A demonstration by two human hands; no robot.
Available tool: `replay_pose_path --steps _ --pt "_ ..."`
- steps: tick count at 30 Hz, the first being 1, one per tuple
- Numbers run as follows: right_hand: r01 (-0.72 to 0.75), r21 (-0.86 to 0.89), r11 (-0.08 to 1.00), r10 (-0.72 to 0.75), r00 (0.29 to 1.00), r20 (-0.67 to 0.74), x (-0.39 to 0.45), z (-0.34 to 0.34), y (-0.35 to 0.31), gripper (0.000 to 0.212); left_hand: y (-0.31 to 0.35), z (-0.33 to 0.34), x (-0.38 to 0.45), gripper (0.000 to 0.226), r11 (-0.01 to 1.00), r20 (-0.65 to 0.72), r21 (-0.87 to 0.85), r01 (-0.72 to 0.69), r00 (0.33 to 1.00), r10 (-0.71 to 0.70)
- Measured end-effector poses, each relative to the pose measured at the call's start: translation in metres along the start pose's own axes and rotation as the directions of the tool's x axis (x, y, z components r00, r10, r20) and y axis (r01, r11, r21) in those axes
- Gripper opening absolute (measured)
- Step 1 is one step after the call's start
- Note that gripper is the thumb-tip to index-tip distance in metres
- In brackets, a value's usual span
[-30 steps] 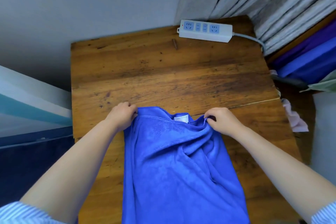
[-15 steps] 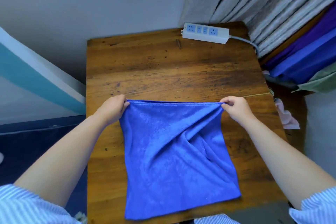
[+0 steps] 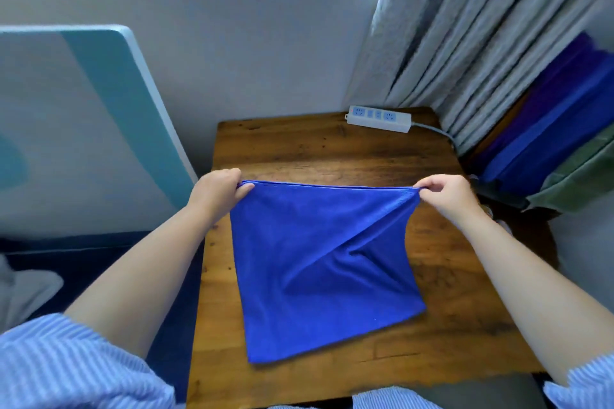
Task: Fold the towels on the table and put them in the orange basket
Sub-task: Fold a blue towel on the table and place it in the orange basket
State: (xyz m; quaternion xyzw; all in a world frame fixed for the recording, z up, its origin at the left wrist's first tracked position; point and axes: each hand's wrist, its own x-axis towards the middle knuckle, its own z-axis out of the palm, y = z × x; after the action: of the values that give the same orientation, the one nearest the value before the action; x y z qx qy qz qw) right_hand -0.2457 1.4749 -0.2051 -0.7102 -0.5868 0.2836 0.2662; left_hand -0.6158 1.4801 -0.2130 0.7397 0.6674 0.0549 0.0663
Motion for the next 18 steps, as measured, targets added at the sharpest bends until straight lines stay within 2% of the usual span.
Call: replay_pose_path --steps 4,6,8,10,12,15,18 --pt "0.065 -0.007 0.998 -0.064 0.997 0.049 -0.017 -0.018 -0.029 0.010 -0.005 -0.036 -0.013 0.026 0.998 -0.093 -0.050 0.041 0.995 -0.046" --pt "0.091 -0.008 0.996 -0.090 0.996 0.008 -0.024 -0.027 -0.046 0.008 -0.005 -0.060 -0.016 0.019 0.998 -0.118 -0.030 0.046 0.992 -0.049" --pt "0.119 -0.021 0.993 -0.120 0.992 -0.046 -0.023 -0.036 -0.064 0.010 -0.004 -0.085 -0.012 0.029 0.997 -0.115 0.058 0.051 0.992 -0.044" --pt "0.172 -0.098 0.980 -0.181 0.979 -0.090 -0.019 -0.047 -0.086 0.009 -0.004 -0.109 -0.008 0.032 0.970 -0.090 0.243 0.001 0.996 0.022" --pt "0.226 -0.197 0.954 -0.252 0.960 -0.119 -0.012 -0.060 -0.109 0.009 -0.004 -0.133 -0.005 0.034 0.949 -0.117 0.314 0.011 0.993 0.028" --pt "0.326 -0.290 0.900 -0.381 0.911 -0.159 -0.005 -0.087 -0.150 0.014 -0.004 -0.171 -0.002 0.032 0.982 -0.324 0.171 0.080 0.946 -0.021" --pt "0.426 -0.272 0.863 -0.503 0.776 -0.380 -0.003 -0.105 -0.187 0.027 0.001 -0.202 -0.002 0.030 0.998 -0.590 -0.003 0.069 0.805 -0.057"
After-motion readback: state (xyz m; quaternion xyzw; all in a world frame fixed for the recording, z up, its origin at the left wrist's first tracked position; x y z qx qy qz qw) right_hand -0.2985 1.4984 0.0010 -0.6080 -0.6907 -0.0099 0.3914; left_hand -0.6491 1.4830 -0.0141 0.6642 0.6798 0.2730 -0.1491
